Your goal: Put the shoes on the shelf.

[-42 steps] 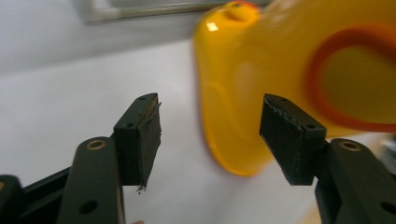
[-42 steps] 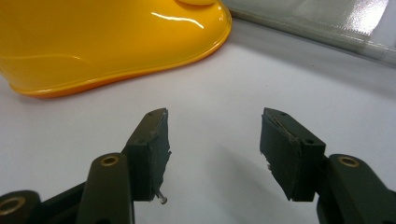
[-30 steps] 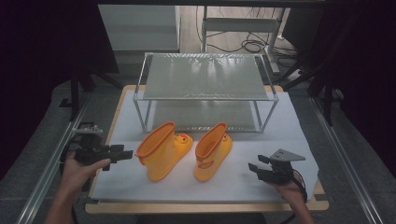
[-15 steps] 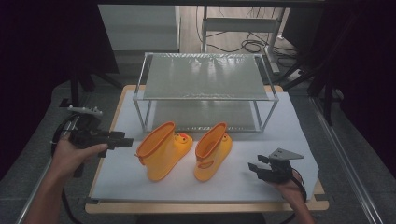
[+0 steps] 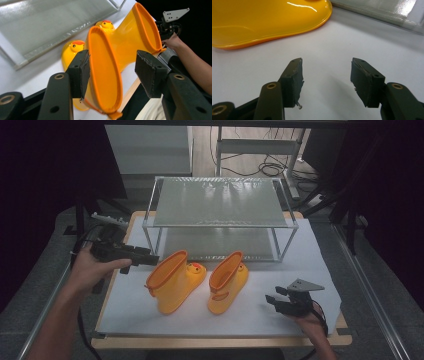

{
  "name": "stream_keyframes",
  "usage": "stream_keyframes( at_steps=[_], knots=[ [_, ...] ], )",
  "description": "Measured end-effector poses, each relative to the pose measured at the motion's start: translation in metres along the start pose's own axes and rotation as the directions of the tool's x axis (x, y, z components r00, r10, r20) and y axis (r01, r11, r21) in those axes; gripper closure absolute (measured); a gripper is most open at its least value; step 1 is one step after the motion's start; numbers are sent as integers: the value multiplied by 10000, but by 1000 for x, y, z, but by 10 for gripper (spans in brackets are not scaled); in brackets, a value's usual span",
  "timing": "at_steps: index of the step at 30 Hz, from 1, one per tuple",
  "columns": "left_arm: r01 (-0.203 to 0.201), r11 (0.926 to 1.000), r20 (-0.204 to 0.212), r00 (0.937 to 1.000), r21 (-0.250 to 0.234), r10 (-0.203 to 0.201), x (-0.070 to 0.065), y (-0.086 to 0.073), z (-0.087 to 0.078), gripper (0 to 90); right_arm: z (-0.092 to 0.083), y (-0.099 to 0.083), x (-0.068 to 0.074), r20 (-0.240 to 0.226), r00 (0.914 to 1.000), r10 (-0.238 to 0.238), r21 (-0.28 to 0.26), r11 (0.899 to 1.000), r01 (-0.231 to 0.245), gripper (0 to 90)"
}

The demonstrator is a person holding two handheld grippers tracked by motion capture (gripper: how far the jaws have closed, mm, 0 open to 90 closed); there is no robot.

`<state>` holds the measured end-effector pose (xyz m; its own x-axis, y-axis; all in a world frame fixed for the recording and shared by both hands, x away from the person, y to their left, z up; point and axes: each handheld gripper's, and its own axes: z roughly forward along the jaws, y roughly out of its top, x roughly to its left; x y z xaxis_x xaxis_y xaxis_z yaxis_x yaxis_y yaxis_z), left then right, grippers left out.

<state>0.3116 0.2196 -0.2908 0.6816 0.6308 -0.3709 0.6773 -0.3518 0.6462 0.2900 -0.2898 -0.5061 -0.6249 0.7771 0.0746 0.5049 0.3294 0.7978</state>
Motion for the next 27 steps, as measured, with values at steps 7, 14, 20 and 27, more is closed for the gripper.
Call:
stream_keyframes(
  at_steps=[7, 14, 20, 27],
  knots=[
    [-192, 9993, -147, 9997, 317, 196, -10, 15, 12, 482, 0, 0, -1, 42, 10000, 41, 37, 10000, -42, 423],
    [-353, 9966, -132, 9993, 751, 364, -20, 28, 25, 493, 0, -1, -1, 103, 9999, 91, 26, 10000, -91, 421],
    [-354, 9941, -22, 9994, 1025, 358, -27, 41, 37, 500, 0, -1, -2, 130, 9998, 129, 52, 9999, -129, 419],
    [-515, 9898, 128, 9987, 1327, 503, -36, 53, 53, 508, 0, -2, -2, 168, 9997, 166, 77, 9998, -168, 418]
  ],
)
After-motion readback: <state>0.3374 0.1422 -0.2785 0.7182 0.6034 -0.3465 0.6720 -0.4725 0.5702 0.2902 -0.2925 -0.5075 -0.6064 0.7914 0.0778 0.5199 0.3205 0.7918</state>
